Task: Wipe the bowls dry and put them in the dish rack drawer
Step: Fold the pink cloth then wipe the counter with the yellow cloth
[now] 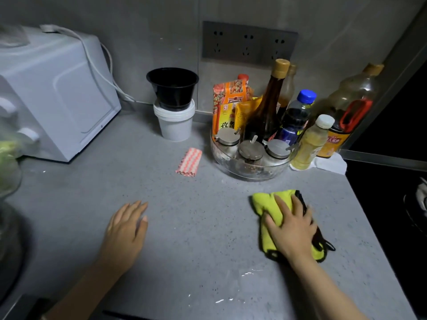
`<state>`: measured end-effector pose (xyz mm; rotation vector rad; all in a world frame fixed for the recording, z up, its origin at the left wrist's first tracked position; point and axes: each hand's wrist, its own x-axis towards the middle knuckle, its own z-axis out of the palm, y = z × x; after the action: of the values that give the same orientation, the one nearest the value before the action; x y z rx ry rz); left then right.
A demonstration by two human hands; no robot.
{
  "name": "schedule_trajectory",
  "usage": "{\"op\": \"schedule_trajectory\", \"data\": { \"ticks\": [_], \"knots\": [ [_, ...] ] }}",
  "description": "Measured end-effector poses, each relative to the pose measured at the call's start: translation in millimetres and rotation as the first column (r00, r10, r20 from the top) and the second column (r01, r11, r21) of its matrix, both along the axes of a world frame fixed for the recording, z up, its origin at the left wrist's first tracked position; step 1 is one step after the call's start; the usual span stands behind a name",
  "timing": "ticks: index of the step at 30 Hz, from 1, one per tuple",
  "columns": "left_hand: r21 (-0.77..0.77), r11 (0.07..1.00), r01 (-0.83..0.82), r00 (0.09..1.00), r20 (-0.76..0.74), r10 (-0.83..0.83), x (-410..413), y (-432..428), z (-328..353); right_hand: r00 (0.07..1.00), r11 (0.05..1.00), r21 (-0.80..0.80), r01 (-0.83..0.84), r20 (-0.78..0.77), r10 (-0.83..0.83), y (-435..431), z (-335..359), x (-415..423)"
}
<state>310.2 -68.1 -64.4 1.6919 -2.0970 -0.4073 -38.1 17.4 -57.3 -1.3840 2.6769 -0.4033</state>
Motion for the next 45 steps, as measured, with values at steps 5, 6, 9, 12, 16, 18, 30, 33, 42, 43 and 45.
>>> {"op": "schedule_trajectory", "data": {
  "ticks": [5,6,9,12,16,18,30,33,42,43,45],
  "knots": [
    [0.003,1.000,0.013,1.000,-0.015,-0.013,17,2,-2,0.993,0.994,-0.003,-0.106,-0.047,0.105,-28,7,51],
    [0.002,1.000,0.005,1.000,-0.028,-0.005,20,2,0,0.985,0.986,-0.004,-0.168,-0.043,0.168,-34,7,71],
    [-0.001,1.000,-0.021,0.999,-0.033,0.021,34,3,7,0.938,0.938,0.010,-0.347,0.016,0.347,-63,10,140],
    [-0.057,0.998,-0.012,1.000,-0.027,0.010,48,-2,23,0.862,0.862,0.021,-0.507,-0.007,0.507,-90,15,202],
    [-0.141,0.990,0.018,1.000,-0.013,-0.020,61,-10,66,0.687,0.689,0.095,-0.718,-0.062,0.724,-76,10,226],
    [-0.186,0.982,0.028,0.999,0.039,-0.021,73,-16,86,0.658,0.664,0.051,-0.746,-0.104,0.746,-69,6,211],
    [-0.190,0.979,-0.075,0.994,0.062,0.088,154,-36,78,0.747,0.744,0.059,-0.665,0.048,0.663,-192,11,294],
    [-0.230,0.968,-0.103,0.993,0.027,0.112,160,-31,77,0.721,0.723,0.027,-0.690,0.107,0.684,-209,16,335],
    [-0.286,0.946,-0.152,0.988,-0.082,0.134,164,-27,83,0.539,0.538,0.038,-0.842,0.088,0.838,-157,13,394],
    [-0.233,0.957,-0.174,0.984,-0.085,0.158,163,-26,82,0.531,0.531,0.028,-0.847,0.069,0.845,-147,9,391],
    [-0.187,0.964,-0.187,0.981,-0.077,0.176,162,-23,79,0.541,0.541,-0.009,-0.841,-0.026,0.841,-127,2,379]
  ]
}}
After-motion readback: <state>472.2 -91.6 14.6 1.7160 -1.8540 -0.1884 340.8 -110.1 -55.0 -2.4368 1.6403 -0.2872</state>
